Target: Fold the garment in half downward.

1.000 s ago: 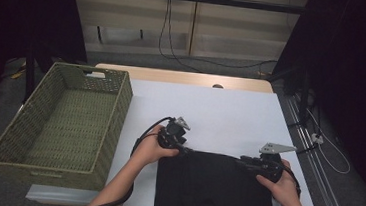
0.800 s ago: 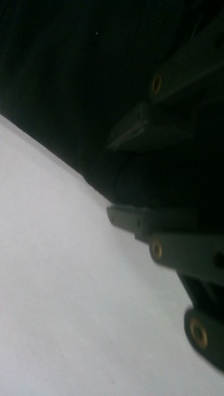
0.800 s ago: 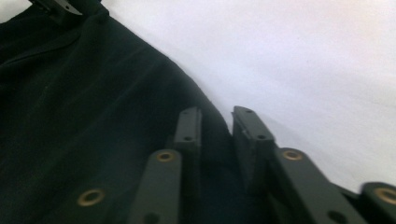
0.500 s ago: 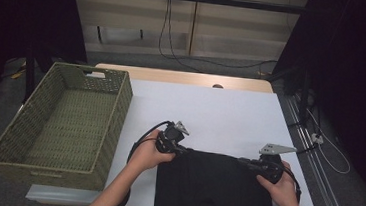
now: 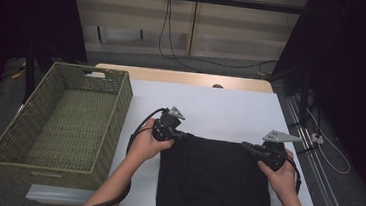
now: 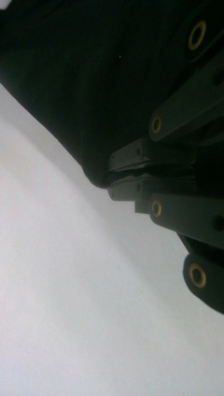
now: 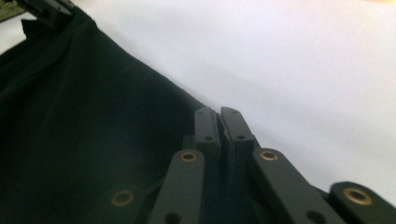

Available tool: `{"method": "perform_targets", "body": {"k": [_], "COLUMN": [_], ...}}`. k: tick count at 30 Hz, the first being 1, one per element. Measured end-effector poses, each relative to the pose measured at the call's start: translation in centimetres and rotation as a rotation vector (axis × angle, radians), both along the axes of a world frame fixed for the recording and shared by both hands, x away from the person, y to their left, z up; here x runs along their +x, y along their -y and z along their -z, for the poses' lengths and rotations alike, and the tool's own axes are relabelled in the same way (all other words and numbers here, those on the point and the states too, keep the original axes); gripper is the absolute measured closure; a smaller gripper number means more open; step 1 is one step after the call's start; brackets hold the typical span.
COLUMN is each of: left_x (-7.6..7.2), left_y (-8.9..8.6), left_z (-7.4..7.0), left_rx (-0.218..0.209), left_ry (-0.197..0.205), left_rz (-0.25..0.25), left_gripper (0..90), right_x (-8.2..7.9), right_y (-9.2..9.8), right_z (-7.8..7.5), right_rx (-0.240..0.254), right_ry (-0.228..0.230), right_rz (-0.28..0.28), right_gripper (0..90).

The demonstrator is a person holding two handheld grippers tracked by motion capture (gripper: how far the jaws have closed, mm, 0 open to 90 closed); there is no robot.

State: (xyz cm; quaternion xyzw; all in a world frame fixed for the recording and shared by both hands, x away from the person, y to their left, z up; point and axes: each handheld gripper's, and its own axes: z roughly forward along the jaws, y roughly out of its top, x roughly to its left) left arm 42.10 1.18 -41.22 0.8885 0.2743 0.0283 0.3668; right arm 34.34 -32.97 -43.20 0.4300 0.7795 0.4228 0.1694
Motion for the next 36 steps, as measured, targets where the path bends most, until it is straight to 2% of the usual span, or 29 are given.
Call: {"method": "perform_targets", "body": {"k": [1, 4, 10, 15, 20, 27, 32, 36], "left_x": [0.2, 0.8, 2.0, 3.0, 4.3, 5.8, 6.7, 7.7], "left_y": [0.0, 0.0, 0.1, 0.3, 0.3, 0.4, 0.4, 0.4], "left_z": [0.0, 0.1, -0.5, -1.2, -1.8, -0.7, 0.1, 0.2], "left_rx": [0.005, 0.002, 0.013, 0.034, 0.057, 0.069, 0.062, 0.065], "left_ry": [0.001, 0.001, 0.011, 0.047, 0.057, 0.023, -0.006, -0.016], "left_rz": [0.001, -0.013, -0.034, -0.060, -0.066, -0.073, -0.079, -0.086], "left_gripper": [85.7, 85.7, 85.7, 85.7, 85.7, 85.6, 85.6, 85.6], "right_x": [0.3, 1.0, 2.4, 3.7, 5.3, 7.0, 8.1, 9.2], "right_y": [-0.1, -0.3, -0.3, -0.3, -0.5, -1.1, -0.9, -1.0], "right_z": [-0.2, -0.6, -1.0, -1.3, -1.5, -0.8, 0.0, 0.3], "right_rx": [0.000, -0.047, -0.054, -0.047, -0.055, -0.061, -0.063, -0.068], "right_ry": [-0.002, 0.005, 0.003, 0.014, 0.016, -0.011, -0.039, -0.055], "right_rz": [-0.004, 0.000, 0.023, 0.046, 0.067, 0.069, 0.068, 0.071], "right_gripper": [87.0, 87.0, 87.1, 87.0, 87.0, 87.0, 87.0, 87.0]}}
